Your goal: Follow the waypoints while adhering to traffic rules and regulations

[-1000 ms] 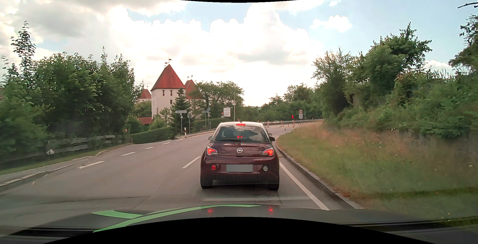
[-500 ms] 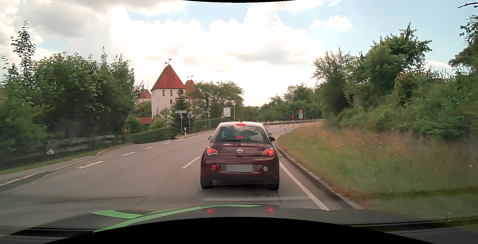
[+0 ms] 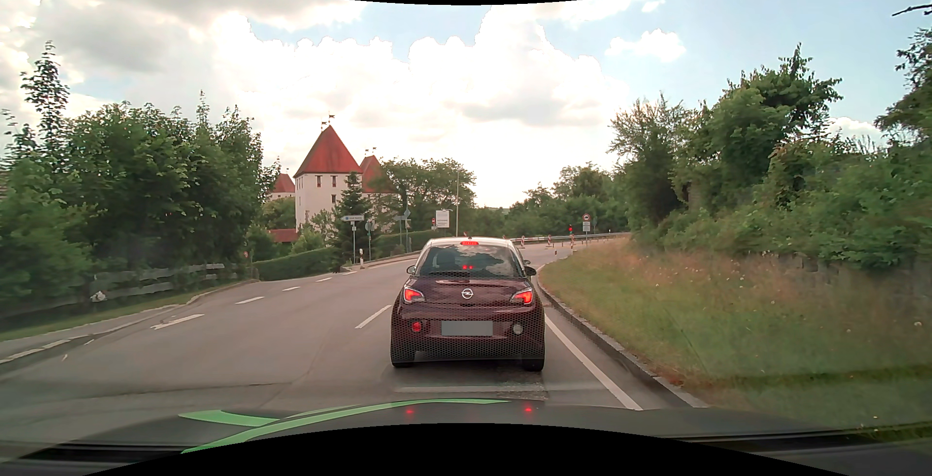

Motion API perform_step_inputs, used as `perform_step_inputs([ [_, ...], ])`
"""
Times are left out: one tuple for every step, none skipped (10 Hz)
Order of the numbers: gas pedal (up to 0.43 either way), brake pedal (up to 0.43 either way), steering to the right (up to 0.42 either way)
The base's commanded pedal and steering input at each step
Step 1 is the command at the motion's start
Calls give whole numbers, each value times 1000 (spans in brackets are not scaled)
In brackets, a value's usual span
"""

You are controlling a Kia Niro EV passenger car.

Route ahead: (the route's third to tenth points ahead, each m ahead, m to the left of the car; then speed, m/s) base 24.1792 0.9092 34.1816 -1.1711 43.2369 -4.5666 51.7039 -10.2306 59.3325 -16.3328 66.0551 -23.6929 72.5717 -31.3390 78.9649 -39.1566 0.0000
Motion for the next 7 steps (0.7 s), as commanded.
perform_step_inputs([
  [0, 323, 27],
  [0, 323, 27],
  [0, 323, 27],
  [0, 323, 27],
  [0, 323, 27],
  [0, 323, 27],
  [0, 323, 27],
])
